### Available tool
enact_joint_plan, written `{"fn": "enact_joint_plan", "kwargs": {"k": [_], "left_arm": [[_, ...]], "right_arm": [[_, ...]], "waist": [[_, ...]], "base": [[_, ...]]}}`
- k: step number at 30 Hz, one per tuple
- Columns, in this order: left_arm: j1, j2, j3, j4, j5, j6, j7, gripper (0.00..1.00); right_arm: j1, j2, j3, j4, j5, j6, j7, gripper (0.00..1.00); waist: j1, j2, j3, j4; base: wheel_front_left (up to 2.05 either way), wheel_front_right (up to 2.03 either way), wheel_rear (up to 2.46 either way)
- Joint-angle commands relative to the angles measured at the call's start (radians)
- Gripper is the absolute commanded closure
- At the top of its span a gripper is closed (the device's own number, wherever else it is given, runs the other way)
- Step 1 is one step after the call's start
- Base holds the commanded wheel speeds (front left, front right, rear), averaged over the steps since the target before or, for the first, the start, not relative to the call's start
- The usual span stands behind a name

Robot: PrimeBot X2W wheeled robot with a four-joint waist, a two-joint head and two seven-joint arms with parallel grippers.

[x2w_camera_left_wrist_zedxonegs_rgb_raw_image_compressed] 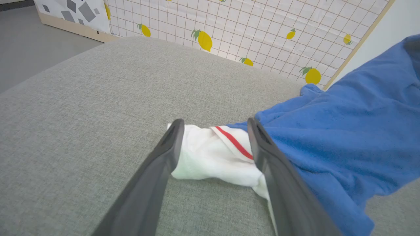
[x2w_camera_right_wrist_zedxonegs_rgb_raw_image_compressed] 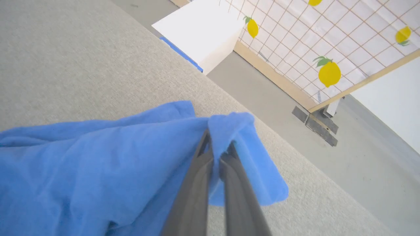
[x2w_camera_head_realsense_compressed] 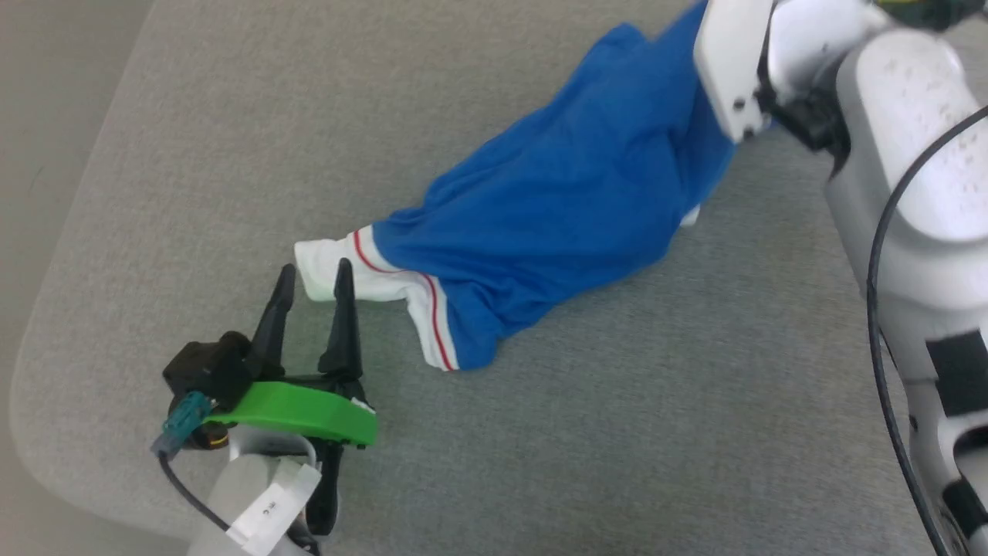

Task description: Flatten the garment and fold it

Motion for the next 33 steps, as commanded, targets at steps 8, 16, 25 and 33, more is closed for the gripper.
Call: {"fn": "enact_joint_plan", "kwargs": {"k": [8, 16, 25, 33], "left_arm": [[-0.033, -0.013, -0.019, 0.021, 0.002, -0.015, -0.004, 0.0], [-0.024, -0.015, -0.006, 0.034, 0.005, -0.019, -0.004, 0.0], [0.016, -0.004, 0.025, 0.039, 0.037, -0.02, -0.004, 0.0], [0.073, 0.022, 0.042, 0.028, 0.048, -0.003, -0.001, 0.0]], "right_arm": [[-0.011, 0.062, -0.051, 0.202, -0.112, -0.001, -0.067, 1.0], [0.006, 0.079, -0.069, 0.274, -0.047, -0.001, -0.157, 0.0], [0.06, 0.076, -0.107, 0.171, 0.142, -0.001, -0.485, 0.0], [0.259, -0.001, -0.143, 0.035, 0.196, -0.001, -0.769, 0.0]], "waist": [[-0.0001, 0.0, 0.047, 0.062], [-0.0001, 0.0, 0.017, 0.04], [-0.0001, 0.0, -0.096, -0.047], [-0.0001, 0.0, -0.199, -0.13]], "base": [[0.0, 0.0, 0.0], [0.0, 0.0, 0.0], [0.0, 0.0, 0.0], [0.0, 0.0, 0.0]]}}
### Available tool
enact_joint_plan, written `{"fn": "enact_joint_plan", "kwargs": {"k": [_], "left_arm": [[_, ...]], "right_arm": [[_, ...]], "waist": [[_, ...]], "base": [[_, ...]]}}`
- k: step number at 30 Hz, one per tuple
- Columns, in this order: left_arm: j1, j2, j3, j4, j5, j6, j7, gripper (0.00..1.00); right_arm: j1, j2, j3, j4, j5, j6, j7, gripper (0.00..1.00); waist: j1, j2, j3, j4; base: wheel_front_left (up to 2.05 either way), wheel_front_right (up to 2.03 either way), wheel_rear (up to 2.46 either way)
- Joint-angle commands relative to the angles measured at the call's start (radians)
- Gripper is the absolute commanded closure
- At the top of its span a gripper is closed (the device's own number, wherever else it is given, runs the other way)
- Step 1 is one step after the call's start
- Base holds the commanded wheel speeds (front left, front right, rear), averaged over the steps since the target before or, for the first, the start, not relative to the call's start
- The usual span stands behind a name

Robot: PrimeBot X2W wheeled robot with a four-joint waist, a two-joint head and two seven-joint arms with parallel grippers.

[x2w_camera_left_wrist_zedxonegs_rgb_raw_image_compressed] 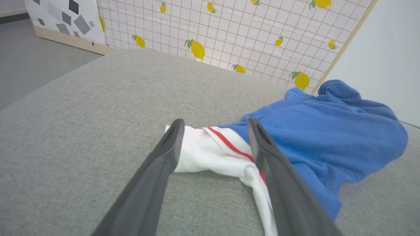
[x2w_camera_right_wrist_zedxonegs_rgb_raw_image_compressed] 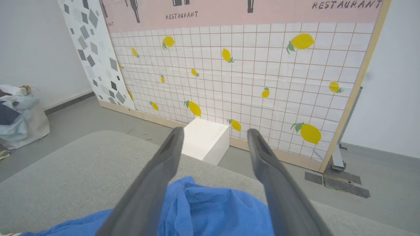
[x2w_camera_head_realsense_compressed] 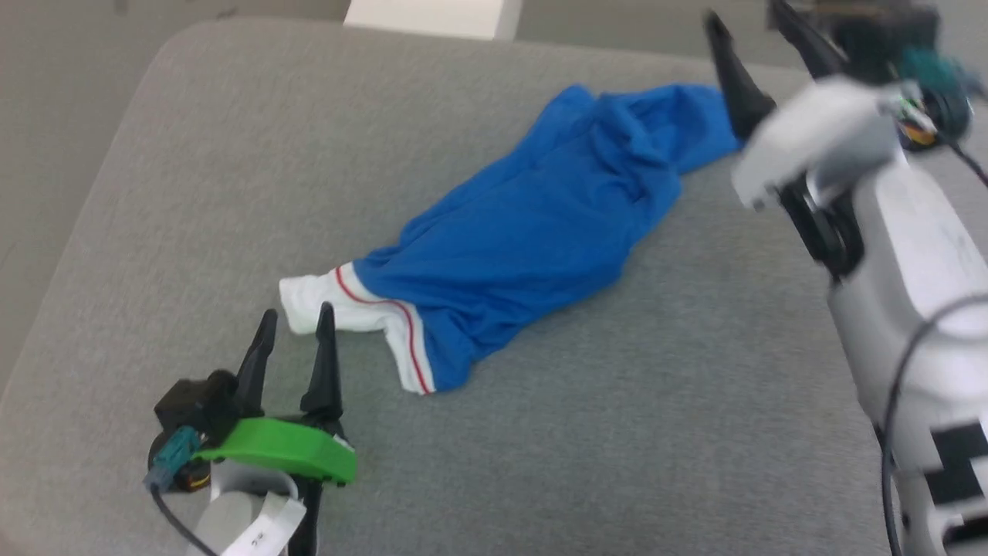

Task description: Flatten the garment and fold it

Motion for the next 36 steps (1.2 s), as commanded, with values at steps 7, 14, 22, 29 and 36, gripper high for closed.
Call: {"fn": "enact_joint_plan", "kwargs": {"k": [7, 14, 22, 29, 36], "left_arm": [[0.07, 0.026, 0.01, -0.037, 0.001, 0.027, 0.025, 0.0], [0.1, 0.027, 0.003, -0.056, -0.002, 0.037, 0.038, 0.0], [0.111, 0.028, -0.01, -0.06, -0.005, 0.043, 0.052, 0.0], [0.017, 0.038, -0.075, -0.046, 0.013, 0.025, 0.148, 0.0], [-0.257, 0.025, -0.19, 0.051, 0.014, -0.003, 0.422, 0.0]], "right_arm": [[0.323, -0.029, -0.139, -0.185, -0.021, -0.001, -0.165, 0.0], [0.588, 0.024, -0.252, -0.355, -0.06, -0.001, -0.155, 0.0], [0.784, 0.091, -0.328, -0.462, -0.057, -0.001, -0.108, 0.0], [0.802, 0.107, -0.345, -0.508, -0.057, -0.001, -0.083, 0.0], [0.773, 0.11, -0.336, -0.524, -0.056, -0.001, -0.065, 0.0]], "waist": [[0.0, 0.0, -0.15, -0.114], [0.0, 0.0, -0.172, -0.119], [0.0, 0.0, -0.173, -0.128], [0.0, 0.0, -0.152, -0.147], [0.0, 0.0, -0.108, -0.175]], "base": [[0.0, 0.0, 0.0], [0.0, 0.0, 0.0], [0.0, 0.0, 0.0], [0.0, 0.0, 0.0], [0.0, 0.0, 0.0]]}}
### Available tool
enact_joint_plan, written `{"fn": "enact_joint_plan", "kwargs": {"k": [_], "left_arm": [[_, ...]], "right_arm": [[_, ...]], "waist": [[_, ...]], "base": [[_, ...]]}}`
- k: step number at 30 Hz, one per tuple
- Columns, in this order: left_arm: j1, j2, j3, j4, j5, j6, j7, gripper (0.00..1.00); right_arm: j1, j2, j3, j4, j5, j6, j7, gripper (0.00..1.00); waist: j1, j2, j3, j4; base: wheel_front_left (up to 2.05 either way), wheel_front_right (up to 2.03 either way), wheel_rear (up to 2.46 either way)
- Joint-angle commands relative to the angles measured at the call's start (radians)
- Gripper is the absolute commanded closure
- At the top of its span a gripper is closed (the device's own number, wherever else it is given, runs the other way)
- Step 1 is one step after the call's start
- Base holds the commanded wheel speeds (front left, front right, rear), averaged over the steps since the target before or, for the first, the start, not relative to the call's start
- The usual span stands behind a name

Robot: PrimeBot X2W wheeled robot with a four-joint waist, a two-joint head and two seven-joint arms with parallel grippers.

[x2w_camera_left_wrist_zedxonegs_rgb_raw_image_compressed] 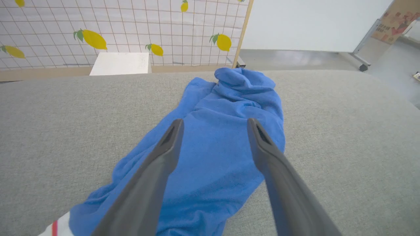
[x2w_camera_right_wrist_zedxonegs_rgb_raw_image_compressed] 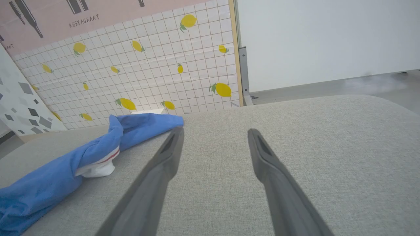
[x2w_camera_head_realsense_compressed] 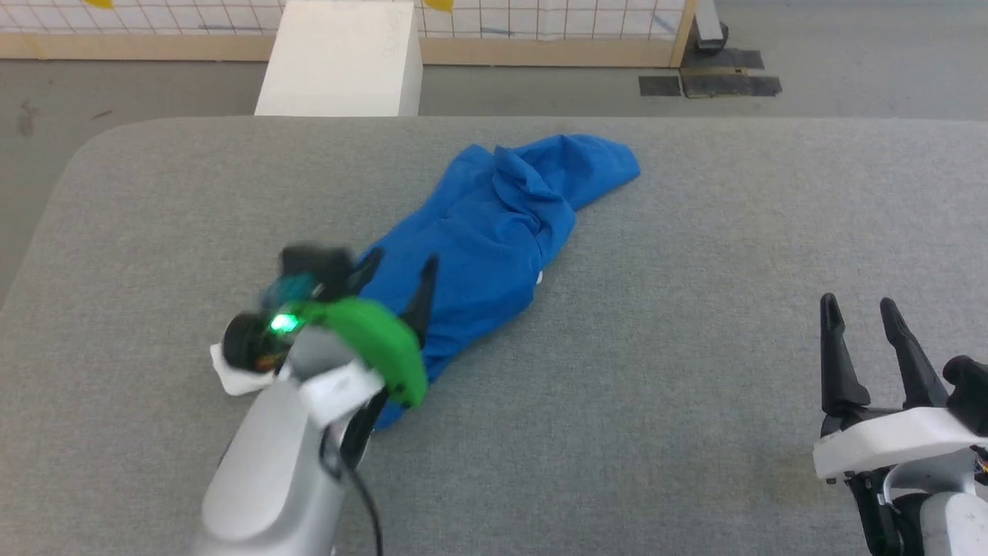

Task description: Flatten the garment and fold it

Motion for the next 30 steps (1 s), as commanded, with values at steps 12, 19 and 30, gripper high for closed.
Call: {"fn": "enact_joint_plan", "kwargs": {"k": [12, 19, 30], "left_arm": [[-0.351, -0.03, -0.197, 0.246, 0.01, -0.014, 0.561, 0.0], [-0.394, 0.025, -0.239, 0.332, 0.077, 0.027, 0.699, 0.0], [-0.377, 0.023, -0.223, 0.364, 0.027, 0.032, 0.72, 1.0]], "right_arm": [[-0.032, 0.003, 0.006, 0.015, 0.024, -0.001, -0.01, 0.0], [-0.045, 0.003, 0.015, 0.027, 0.039, -0.001, -0.027, 0.0], [-0.068, 0.003, 0.022, 0.051, 0.054, -0.001, -0.045, 0.0]], "waist": [[0.0, -0.0001, 0.095, -0.105], [0.0, -0.0001, 0.136, -0.15], [0.0, -0.0001, 0.165, -0.136]], "base": [[0.0, 0.0, 0.0], [0.0, 0.0, 0.0], [0.0, 0.0, 0.0]]}}
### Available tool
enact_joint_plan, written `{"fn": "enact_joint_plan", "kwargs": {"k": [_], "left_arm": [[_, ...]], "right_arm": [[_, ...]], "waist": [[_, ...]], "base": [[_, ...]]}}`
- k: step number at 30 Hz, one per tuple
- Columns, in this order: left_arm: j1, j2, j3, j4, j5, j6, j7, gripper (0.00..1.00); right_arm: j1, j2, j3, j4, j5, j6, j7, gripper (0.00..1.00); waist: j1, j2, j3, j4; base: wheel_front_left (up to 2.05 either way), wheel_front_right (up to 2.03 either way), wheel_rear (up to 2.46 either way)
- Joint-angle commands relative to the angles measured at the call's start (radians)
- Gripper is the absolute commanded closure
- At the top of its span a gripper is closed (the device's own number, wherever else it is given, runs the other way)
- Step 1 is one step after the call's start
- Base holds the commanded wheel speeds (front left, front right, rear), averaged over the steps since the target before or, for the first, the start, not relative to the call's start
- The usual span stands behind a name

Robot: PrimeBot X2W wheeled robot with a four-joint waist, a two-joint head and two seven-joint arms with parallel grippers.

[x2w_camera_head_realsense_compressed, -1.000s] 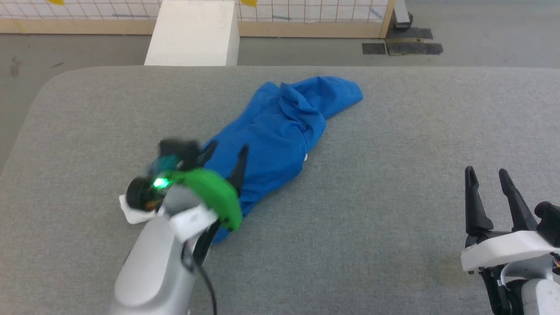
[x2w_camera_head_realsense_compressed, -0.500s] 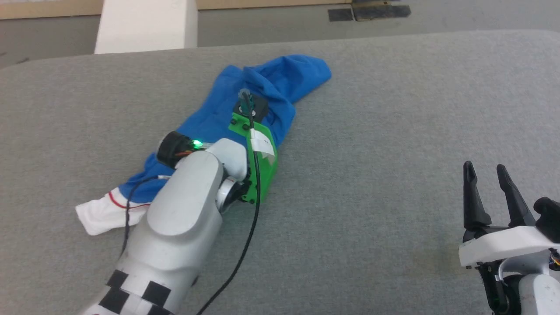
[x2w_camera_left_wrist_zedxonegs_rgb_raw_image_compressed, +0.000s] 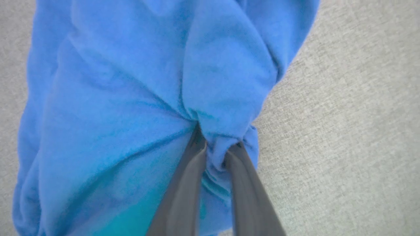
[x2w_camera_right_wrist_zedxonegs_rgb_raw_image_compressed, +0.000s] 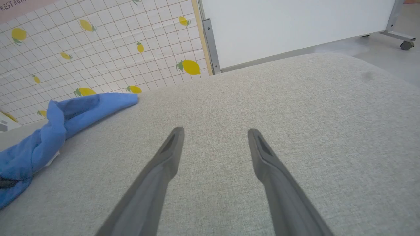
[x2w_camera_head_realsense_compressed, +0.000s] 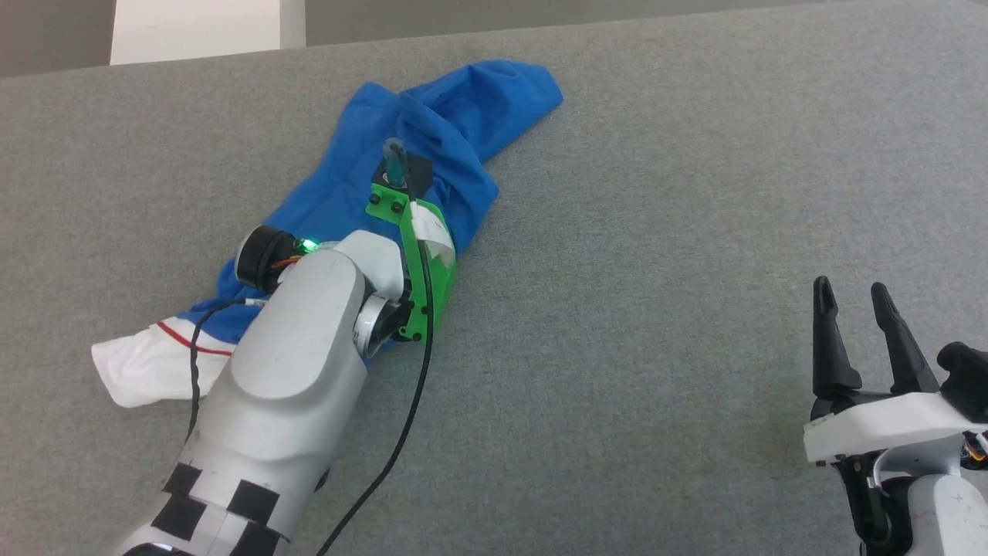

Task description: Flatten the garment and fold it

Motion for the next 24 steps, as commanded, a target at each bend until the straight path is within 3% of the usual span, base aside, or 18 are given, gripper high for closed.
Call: {"fn": "enact_joint_plan", "kwargs": {"k": [1, 10, 14, 20, 24], "left_arm": [[0.022, -0.003, 0.001, 0.021, -0.023, -0.007, -0.004, 1.0], [0.025, -0.057, 0.047, -0.061, -0.191, -0.049, -0.074, 1.0], [0.037, -0.072, -0.008, -0.145, -0.297, -0.069, -0.061, 1.0], [0.101, -0.077, -0.165, -0.264, -0.457, -0.076, 0.002, 1.0], [0.138, -0.077, -0.24, -0.249, -0.47, -0.076, 0.035, 1.0]], "right_arm": [[-0.023, 0.001, 0.004, 0.003, 0.006, -0.001, -0.007, 0.0], [-0.027, 0.001, 0.01, 0.036, 0.005, -0.001, -0.006, 0.0], [-0.023, 0.001, 0.014, 0.052, 0.009, -0.001, -0.006, 0.0], [-0.026, 0.001, 0.021, 0.062, 0.014, -0.001, -0.007, 0.0], [-0.031, 0.001, 0.029, 0.063, 0.019, -0.001, -0.009, 0.0]], "waist": [[0.0, 0.0, -0.002, 0.01], [0.0, 0.0, -0.045, 0.051], [0.0, 0.0, -0.068, 0.065], [0.0, 0.0, -0.073, 0.066], [0.0, 0.0, -0.057, 0.057]], "base": [[0.0, 0.0, 0.0], [0.0, 0.0, 0.0], [0.0, 0.0, 0.0], [0.0, 0.0, 0.0], [0.0, 0.0, 0.0]]}}
